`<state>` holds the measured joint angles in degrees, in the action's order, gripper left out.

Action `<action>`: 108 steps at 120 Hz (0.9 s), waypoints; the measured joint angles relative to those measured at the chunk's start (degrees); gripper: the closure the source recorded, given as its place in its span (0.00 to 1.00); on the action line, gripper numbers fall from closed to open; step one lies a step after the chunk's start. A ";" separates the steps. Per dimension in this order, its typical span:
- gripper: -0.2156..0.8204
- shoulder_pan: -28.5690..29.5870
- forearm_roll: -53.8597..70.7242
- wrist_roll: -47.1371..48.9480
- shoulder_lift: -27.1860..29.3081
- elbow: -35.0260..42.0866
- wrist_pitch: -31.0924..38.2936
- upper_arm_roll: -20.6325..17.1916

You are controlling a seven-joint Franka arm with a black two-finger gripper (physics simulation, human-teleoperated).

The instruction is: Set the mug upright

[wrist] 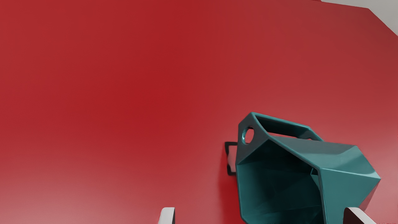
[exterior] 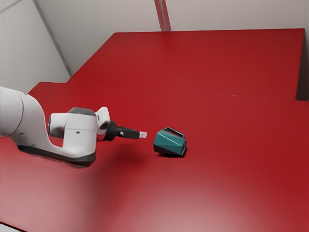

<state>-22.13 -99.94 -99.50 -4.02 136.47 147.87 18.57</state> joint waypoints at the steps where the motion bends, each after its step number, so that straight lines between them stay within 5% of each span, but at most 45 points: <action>1: 0.22 -0.18 -0.23 -0.12 -0.12 -0.03 0.04 0.00; 108: 0.28 -6.73 -8.21 -6.80 -4.74 -2.84 1.21 -1.87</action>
<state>-28.86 -108.15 -106.30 -8.76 133.63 149.08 16.70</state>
